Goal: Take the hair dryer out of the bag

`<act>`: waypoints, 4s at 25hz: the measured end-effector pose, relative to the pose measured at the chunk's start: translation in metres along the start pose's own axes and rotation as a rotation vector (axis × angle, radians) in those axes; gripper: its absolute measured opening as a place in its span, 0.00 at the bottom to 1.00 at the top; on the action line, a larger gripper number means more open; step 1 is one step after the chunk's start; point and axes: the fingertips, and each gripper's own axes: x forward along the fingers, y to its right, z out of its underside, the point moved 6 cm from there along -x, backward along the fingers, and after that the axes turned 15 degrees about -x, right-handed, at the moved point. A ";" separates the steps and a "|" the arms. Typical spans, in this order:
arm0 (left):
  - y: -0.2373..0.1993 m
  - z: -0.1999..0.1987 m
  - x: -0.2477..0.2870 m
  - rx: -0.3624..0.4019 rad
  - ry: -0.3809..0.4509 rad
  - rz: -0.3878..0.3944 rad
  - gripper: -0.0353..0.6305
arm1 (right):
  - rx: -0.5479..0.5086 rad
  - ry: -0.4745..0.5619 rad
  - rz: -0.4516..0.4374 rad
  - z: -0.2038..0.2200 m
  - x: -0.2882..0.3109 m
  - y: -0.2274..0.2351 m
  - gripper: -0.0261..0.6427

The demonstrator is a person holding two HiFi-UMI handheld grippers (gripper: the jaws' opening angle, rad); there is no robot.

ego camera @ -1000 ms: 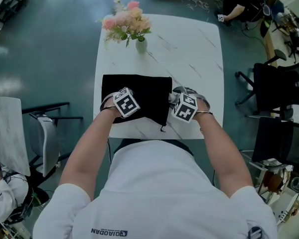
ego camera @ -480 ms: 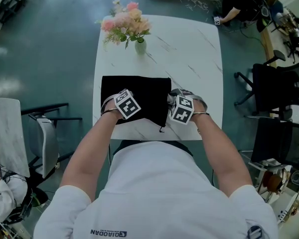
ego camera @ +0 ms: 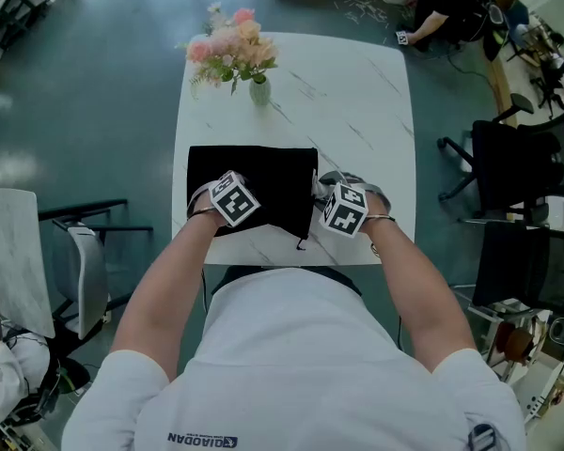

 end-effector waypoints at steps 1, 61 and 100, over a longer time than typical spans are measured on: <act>0.000 0.000 0.000 -0.002 0.000 0.001 0.18 | 0.013 0.005 0.000 0.002 -0.002 0.000 0.36; 0.007 -0.006 -0.009 -0.095 0.049 -0.021 0.23 | 0.732 -0.068 0.344 0.165 -0.049 -0.032 0.42; 0.105 0.070 -0.120 -0.306 0.436 0.182 0.08 | 0.705 0.597 0.475 -0.039 -0.149 -0.118 0.06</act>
